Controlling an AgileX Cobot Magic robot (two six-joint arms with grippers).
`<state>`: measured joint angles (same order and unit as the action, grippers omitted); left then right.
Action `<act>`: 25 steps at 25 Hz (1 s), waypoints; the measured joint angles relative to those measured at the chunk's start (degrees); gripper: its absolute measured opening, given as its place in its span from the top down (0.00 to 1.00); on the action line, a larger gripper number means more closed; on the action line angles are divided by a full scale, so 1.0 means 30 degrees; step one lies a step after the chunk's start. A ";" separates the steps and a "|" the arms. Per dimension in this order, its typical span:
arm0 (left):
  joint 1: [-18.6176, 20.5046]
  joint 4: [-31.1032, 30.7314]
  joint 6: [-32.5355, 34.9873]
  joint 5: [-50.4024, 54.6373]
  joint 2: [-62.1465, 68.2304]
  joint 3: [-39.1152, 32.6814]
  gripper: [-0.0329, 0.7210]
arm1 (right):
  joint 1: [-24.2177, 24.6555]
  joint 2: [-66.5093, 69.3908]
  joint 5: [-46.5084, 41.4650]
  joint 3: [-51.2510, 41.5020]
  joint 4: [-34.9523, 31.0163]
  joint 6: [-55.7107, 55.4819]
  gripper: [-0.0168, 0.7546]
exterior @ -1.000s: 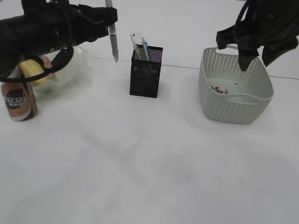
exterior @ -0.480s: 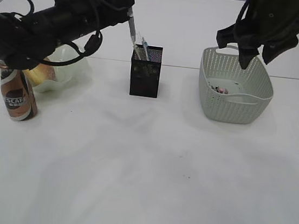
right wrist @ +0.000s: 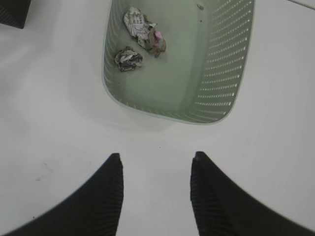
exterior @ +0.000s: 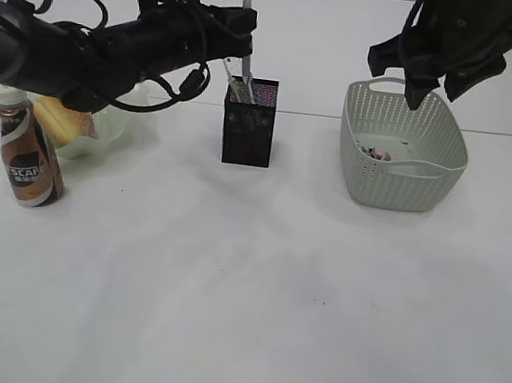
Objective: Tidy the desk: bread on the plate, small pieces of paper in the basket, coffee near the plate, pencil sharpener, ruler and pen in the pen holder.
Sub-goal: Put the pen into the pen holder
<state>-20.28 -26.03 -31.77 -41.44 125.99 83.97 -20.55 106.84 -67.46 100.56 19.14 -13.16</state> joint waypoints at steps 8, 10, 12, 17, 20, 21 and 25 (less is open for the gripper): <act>-0.0091 0.0000 0.0027 0.0239 0.1388 0.1528 0.85 | 0.0000 0.0000 0.0357 0.0000 0.0548 -0.0011 0.55; -0.0204 0.0000 0.0027 0.0253 0.1506 0.1614 0.85 | 0.0000 0.0000 0.0495 0.0000 0.0618 -0.0043 0.55; -0.0299 0.0000 0.0027 0.0392 0.1739 0.1614 0.85 | 0.0000 0.0000 0.0677 0.0000 0.0659 -0.0043 0.55; -0.0373 0.0000 0.0027 0.0472 0.2313 0.1614 0.85 | 0.0000 0.0000 0.0911 0.0000 0.0690 -0.0043 0.55; -0.0373 0.0000 0.0027 0.0519 0.2407 0.1614 0.85 | 0.0000 0.0000 0.0978 0.0000 0.0690 -0.0043 0.55; -0.0373 0.0000 0.0027 0.0519 0.2407 0.1614 0.85 | 0.0000 0.0000 0.1016 0.0000 0.0690 -0.0043 0.55; -0.0373 -0.0077 0.0027 0.0519 0.2529 0.1642 0.84 | 0.0000 0.0000 0.1089 0.0000 0.0690 -0.0043 0.55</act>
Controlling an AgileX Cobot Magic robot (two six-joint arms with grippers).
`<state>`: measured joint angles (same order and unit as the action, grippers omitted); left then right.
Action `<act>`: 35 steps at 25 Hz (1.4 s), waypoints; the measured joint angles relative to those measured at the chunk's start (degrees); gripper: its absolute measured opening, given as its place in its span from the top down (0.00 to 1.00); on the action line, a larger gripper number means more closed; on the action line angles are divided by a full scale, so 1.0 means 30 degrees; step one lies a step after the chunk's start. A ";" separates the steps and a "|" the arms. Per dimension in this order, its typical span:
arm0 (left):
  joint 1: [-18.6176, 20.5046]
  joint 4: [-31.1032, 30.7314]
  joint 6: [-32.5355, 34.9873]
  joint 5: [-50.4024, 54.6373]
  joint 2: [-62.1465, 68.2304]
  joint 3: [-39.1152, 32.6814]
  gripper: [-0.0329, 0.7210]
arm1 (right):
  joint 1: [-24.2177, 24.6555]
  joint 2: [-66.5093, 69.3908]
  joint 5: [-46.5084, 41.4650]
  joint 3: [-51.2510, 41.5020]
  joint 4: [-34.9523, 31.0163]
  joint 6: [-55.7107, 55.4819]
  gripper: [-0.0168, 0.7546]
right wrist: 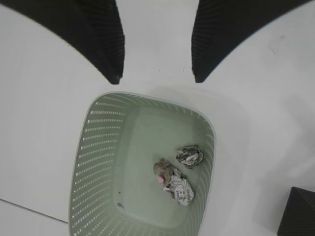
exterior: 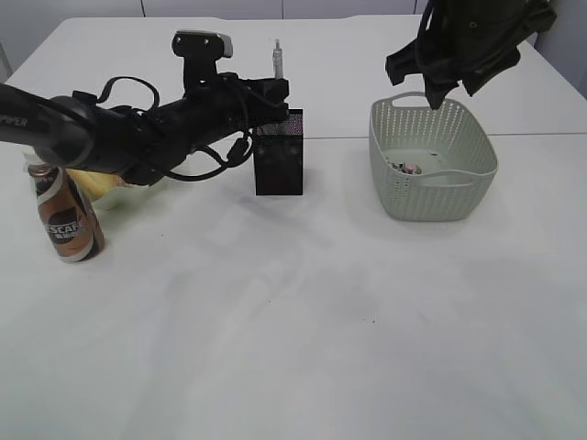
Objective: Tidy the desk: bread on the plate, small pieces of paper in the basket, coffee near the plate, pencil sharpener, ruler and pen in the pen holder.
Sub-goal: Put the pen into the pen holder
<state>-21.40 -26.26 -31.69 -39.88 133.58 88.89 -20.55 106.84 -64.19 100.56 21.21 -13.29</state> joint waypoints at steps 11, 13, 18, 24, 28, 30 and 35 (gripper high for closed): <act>0.0000 -0.0379 0.0000 -0.0182 0.0123 0.0000 0.45 | 0.0000 0.0000 0.0000 0.0000 0.0000 -0.0047 0.54; 0.0000 -0.0379 0.0000 -0.0182 0.0123 0.0000 0.41 | 0.0000 0.0000 0.0000 0.0000 0.0000 -0.0047 0.54; 0.0000 -0.0809 0.0000 0.1134 -0.0181 0.0000 0.39 | 0.0000 0.0000 -0.0276 0.0000 0.0000 -0.0047 0.55; -0.0017 -0.2239 0.0000 0.6049 -0.2699 0.0000 0.39 | 0.0000 0.0000 -0.1227 0.0451 -0.0167 -0.0047 0.55; -0.0017 -0.2230 0.0000 1.0330 -0.4766 0.0000 0.39 | 0.0000 0.0000 -0.1440 0.1310 -0.0296 -0.0047 0.53; -0.0017 -0.1646 0.0000 1.2169 -0.5758 0.0000 0.39 | 0.0000 0.0000 -0.1574 0.1627 -0.0440 -0.0047 0.52; -0.0017 0.0039 0.0000 1.5643 -0.7276 0.0000 0.40 | 0.0000 0.0000 -0.2066 0.1867 -0.0680 -0.0047 0.52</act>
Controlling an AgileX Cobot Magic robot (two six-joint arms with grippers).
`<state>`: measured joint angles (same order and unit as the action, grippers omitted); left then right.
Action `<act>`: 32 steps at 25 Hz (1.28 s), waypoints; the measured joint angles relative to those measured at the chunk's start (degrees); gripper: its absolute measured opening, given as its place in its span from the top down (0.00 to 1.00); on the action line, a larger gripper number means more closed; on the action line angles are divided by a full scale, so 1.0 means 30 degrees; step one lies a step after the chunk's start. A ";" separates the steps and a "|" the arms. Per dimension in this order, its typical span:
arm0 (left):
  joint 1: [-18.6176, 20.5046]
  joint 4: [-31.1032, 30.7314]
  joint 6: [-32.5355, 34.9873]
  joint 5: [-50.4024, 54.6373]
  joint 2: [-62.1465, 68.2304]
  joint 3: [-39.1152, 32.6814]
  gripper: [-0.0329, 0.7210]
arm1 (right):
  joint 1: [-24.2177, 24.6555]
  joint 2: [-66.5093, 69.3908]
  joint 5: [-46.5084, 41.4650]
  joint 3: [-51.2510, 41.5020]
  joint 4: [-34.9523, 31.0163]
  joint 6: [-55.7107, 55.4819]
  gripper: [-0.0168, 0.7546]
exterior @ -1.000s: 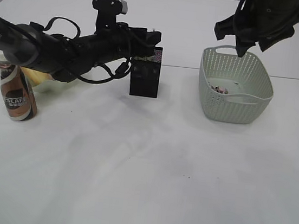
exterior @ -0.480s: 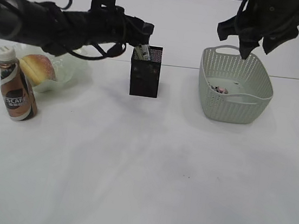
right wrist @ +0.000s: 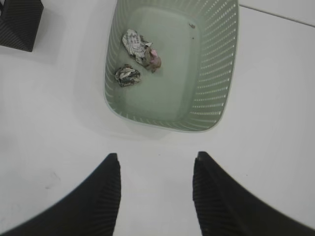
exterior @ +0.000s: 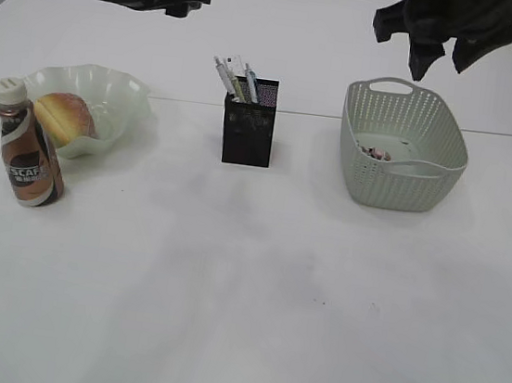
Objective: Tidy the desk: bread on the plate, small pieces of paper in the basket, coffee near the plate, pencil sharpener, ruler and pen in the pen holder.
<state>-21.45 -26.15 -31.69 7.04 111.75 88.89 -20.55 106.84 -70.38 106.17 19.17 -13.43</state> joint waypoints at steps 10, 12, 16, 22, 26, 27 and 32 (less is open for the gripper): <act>-0.1120 0.3962 0.2250 0.7195 -0.2316 0.0044 0.49 | 0.0000 0.0000 -0.0241 0.0000 -0.0044 -0.0040 0.52; -0.1678 0.5371 0.3708 0.8581 -0.2607 0.0404 0.49 | 0.0000 0.0000 -0.0241 0.0000 -0.0147 -0.0040 0.52; -0.2253 0.7087 0.5981 1.2638 -0.2736 0.1983 0.46 | 0.0000 -0.0122 -0.0241 0.0000 -0.1318 0.0664 0.52; -0.2253 0.7220 0.6967 1.8523 -0.2768 0.5658 0.33 | 0.0000 -0.0791 -0.0277 0.0000 -0.3675 0.1359 0.52; -0.2253 0.6915 0.7036 2.1105 -0.2886 0.7726 0.33 | -0.0034 -0.1789 -0.0313 0.0000 -0.4290 0.1580 0.52; -0.2253 0.6879 0.7033 2.1238 -0.3071 0.7915 0.33 | -0.0034 -0.2083 -0.0313 0.0000 -0.4374 0.1584 0.52; -0.2253 0.6966 0.7039 2.1587 -0.4492 0.8063 0.34 | -0.0034 -0.3467 -0.0387 0.0000 -0.4746 0.1629 0.54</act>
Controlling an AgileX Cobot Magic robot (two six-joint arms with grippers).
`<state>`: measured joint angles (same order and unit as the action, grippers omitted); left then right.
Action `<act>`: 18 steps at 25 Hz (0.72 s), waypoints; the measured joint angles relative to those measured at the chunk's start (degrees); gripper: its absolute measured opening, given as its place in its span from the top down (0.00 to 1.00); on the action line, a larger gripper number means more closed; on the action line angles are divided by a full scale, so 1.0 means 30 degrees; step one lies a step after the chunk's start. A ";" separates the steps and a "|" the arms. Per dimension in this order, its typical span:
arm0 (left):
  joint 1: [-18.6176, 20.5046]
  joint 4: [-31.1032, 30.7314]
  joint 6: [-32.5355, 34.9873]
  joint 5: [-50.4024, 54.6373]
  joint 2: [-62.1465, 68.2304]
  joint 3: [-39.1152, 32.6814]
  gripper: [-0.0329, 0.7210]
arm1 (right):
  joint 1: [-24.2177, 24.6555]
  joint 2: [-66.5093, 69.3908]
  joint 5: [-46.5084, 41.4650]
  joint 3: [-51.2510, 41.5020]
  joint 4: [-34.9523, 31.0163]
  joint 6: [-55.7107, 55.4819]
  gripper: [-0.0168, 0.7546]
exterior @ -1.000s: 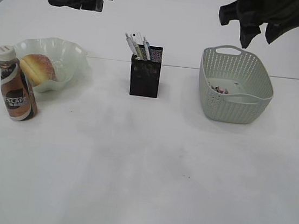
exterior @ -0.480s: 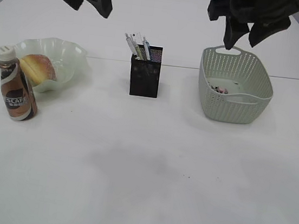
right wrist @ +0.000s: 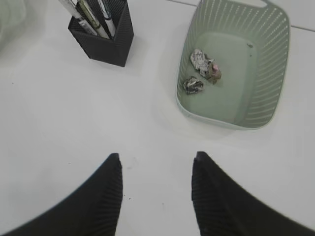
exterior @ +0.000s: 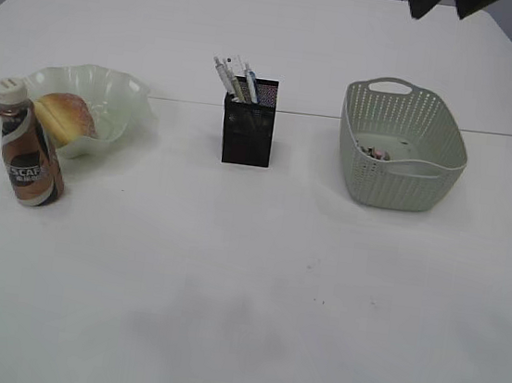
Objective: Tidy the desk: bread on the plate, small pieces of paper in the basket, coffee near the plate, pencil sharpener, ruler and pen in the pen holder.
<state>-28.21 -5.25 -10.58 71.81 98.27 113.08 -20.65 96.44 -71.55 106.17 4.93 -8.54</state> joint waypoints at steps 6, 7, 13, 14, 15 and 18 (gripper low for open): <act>0.0000 0.0251 0.0034 0.0088 -0.3192 -0.1849 0.35 | 0.0000 -0.2983 -0.0074 -0.0344 -0.0063 0.0029 0.54; 0.0000 0.0298 0.0034 0.0120 -0.3916 -0.2287 0.35 | 0.0000 -0.3599 -0.0074 -0.0656 -0.0063 0.0029 0.54; 0.0000 0.1749 0.0034 0.0164 -0.7904 -0.3750 0.35 | 0.0000 -0.8844 -0.0172 -0.3859 -0.0081 0.0391 0.54; 0.0000 0.1967 0.0034 0.0164 -0.8585 -0.3974 0.35 | 0.0000 -0.9737 -0.0172 -0.4603 -0.0081 0.0411 0.54; 0.0000 0.2092 0.0069 0.0204 -0.9224 -0.4102 0.35 | 0.0000 -1.0861 -0.0206 -0.5396 -0.0081 0.0511 0.54; 0.0000 0.2137 0.0370 0.0205 -1.0893 -0.4695 0.35 | 0.0000 -1.4314 -0.0251 -0.7939 -0.0081 0.1063 0.54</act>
<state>-28.21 1.16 -9.47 72.42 65.59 99.00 -20.65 53.50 -72.30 82.35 4.69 -5.35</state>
